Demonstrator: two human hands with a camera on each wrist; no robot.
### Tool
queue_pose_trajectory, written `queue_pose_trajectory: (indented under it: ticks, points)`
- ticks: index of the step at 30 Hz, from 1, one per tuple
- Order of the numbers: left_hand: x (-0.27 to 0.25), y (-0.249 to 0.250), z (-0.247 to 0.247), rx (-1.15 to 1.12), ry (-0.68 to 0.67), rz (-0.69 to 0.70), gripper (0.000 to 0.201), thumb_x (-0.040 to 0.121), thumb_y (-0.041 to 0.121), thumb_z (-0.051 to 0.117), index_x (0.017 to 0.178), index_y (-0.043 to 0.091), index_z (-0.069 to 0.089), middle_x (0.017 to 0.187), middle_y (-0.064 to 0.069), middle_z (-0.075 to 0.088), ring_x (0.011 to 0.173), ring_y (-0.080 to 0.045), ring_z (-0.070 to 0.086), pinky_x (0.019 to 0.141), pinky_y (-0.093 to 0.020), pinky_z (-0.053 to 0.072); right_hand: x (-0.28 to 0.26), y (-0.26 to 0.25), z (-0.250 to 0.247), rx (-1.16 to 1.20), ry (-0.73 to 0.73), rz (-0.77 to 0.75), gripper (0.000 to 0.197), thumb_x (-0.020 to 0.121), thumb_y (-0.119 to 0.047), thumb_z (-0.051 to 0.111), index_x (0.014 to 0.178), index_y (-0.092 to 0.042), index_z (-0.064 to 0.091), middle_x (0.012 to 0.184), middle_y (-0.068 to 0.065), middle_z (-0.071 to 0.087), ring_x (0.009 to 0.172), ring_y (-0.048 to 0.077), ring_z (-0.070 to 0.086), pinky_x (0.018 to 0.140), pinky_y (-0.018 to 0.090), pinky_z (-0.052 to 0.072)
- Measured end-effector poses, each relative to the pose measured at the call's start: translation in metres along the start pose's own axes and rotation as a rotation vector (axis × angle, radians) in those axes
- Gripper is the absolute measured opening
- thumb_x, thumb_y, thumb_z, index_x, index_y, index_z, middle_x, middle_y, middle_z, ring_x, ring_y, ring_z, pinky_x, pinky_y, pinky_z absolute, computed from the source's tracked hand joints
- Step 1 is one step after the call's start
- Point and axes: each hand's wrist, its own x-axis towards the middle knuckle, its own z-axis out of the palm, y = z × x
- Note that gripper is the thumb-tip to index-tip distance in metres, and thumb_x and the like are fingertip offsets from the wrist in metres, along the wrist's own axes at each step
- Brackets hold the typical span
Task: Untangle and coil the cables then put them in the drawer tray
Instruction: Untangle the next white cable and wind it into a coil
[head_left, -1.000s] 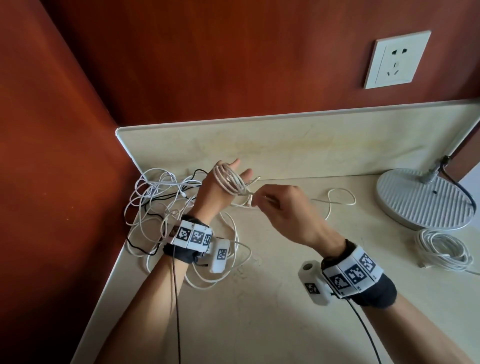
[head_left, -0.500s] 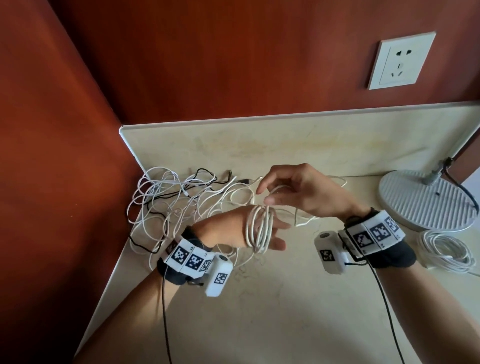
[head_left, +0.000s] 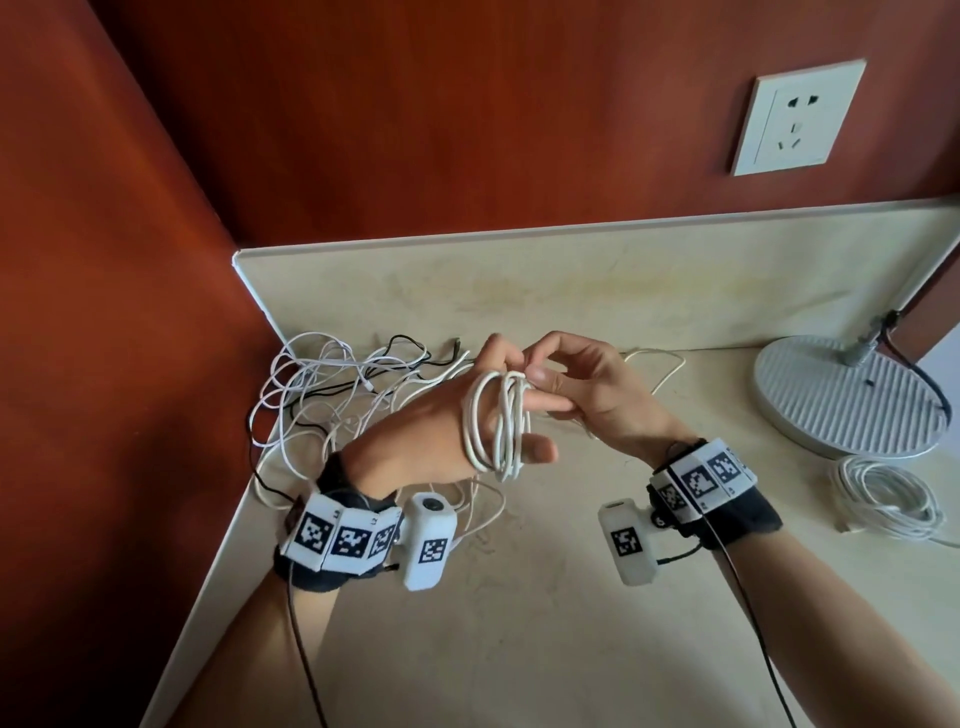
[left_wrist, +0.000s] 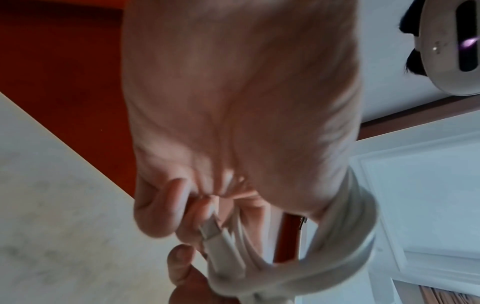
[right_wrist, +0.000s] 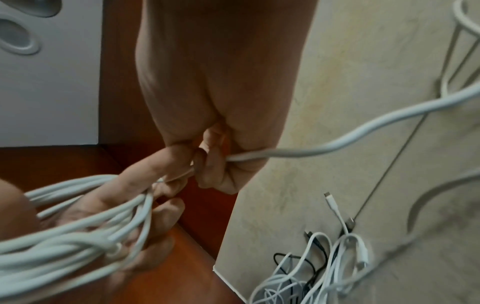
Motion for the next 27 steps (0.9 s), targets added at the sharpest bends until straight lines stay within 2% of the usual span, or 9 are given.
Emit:
queue_pose_trajectory:
  ticks: [3, 6, 8, 10, 13, 15, 18, 23, 27]
  points:
    - [0.003, 0.003, 0.004, -0.023, 0.041, 0.147, 0.049, 0.091, 0.045, 0.075, 0.133, 0.043, 0.052, 0.134, -0.007, 0.049, 0.081, 0.002, 0.057, 0.081, -0.016, 0.044, 0.001, 0.003, -0.002, 0.071, 0.042, 0.033, 0.028, 0.082, -0.036, 0.086, 0.078, -0.017, 0.067, 0.063, 0.005, 0.037, 0.049, 0.010, 0.022, 0.046, 0.023, 0.019]
    - [0.013, -0.003, 0.010, -0.231, 0.125, 0.163, 0.080, 0.094, 0.068, 0.053, 0.142, 0.003, 0.055, 0.128, -0.016, 0.055, 0.083, -0.013, 0.065, 0.085, -0.024, 0.049, 0.000, 0.009, 0.006, 0.091, 0.004, 0.032, 0.015, 0.099, -0.010, 0.065, 0.090, -0.015, 0.076, 0.062, 0.002, 0.039, 0.054, 0.013, 0.023, 0.052, 0.027, 0.018]
    - [0.020, -0.012, 0.010, -0.269, 0.235, 0.142, 0.065, 0.099, 0.051, 0.056, 0.135, -0.003, 0.055, 0.117, -0.009, 0.063, 0.087, -0.006, 0.066, 0.083, -0.017, 0.049, -0.003, 0.013, 0.016, 0.058, -0.006, 0.035, 0.023, 0.104, -0.010, 0.054, 0.095, -0.009, 0.075, 0.066, 0.002, 0.042, 0.059, 0.016, 0.023, 0.055, 0.029, 0.018]
    - [0.025, -0.024, 0.007, -0.145, 0.353, 0.095, 0.041, 0.106, 0.036, 0.052, 0.133, 0.007, 0.060, 0.113, -0.003, 0.064, 0.092, 0.001, 0.064, 0.084, -0.012, 0.046, -0.008, 0.010, 0.021, -0.082, -0.011, 0.018, 0.028, 0.107, -0.015, 0.051, 0.088, -0.003, 0.068, 0.069, 0.003, 0.043, 0.059, 0.014, 0.027, 0.054, 0.024, 0.023]
    - [0.033, -0.044, 0.004, -0.027, 0.411, -0.020, 0.050, 0.108, 0.043, 0.040, 0.138, 0.013, 0.065, 0.109, 0.004, 0.059, 0.093, 0.011, 0.059, 0.085, -0.007, 0.041, -0.014, 0.008, 0.023, -0.476, -0.021, -0.040, 0.035, 0.111, -0.019, 0.048, 0.082, -0.002, 0.058, 0.064, 0.000, 0.043, 0.056, 0.013, 0.032, 0.053, 0.024, 0.031]
    - [0.037, -0.055, 0.006, 0.026, 0.418, -0.082, 0.064, 0.102, 0.059, 0.038, 0.138, 0.014, 0.065, 0.110, 0.001, 0.060, 0.093, 0.005, 0.061, 0.087, -0.013, 0.046, -0.017, 0.008, 0.023, -0.655, -0.019, -0.040, 0.024, 0.109, -0.022, 0.052, 0.099, -0.009, 0.070, 0.062, -0.003, 0.041, 0.056, 0.012, 0.034, 0.054, 0.024, 0.033]
    - [0.039, -0.083, 0.002, 0.162, 0.489, -0.175, 0.054, 0.098, 0.047, 0.053, 0.139, 0.013, 0.065, 0.111, -0.002, 0.060, 0.094, -0.011, 0.065, 0.093, -0.020, 0.051, -0.025, 0.006, 0.022, -0.774, -0.047, 0.017, 0.015, 0.103, -0.021, 0.062, 0.108, -0.020, 0.076, 0.063, -0.008, 0.053, 0.053, 0.009, 0.043, 0.056, 0.019, 0.039]
    - [0.035, -0.104, 0.007, 0.244, 0.448, -0.237, 0.090, 0.084, 0.084, 0.043, 0.142, 0.017, 0.061, 0.109, 0.008, 0.050, 0.097, -0.007, 0.065, 0.087, -0.018, 0.048, -0.033, -0.004, 0.020, -0.909, 0.001, -0.068, 0.016, 0.103, -0.017, 0.062, 0.107, -0.020, 0.077, 0.067, -0.021, 0.066, 0.055, 0.005, 0.054, 0.058, 0.016, 0.039]
    - [0.028, -0.099, 0.029, 0.467, 0.284, -0.189, 0.054, 0.099, 0.042, 0.063, 0.149, 0.025, 0.054, 0.123, 0.000, 0.054, 0.092, -0.021, 0.069, 0.073, -0.033, 0.055, -0.028, -0.023, 0.018, -1.110, 0.085, -0.238, 0.012, 0.096, -0.038, 0.071, 0.106, -0.039, 0.078, 0.090, -0.015, 0.077, 0.067, 0.001, 0.060, 0.064, 0.033, 0.053]
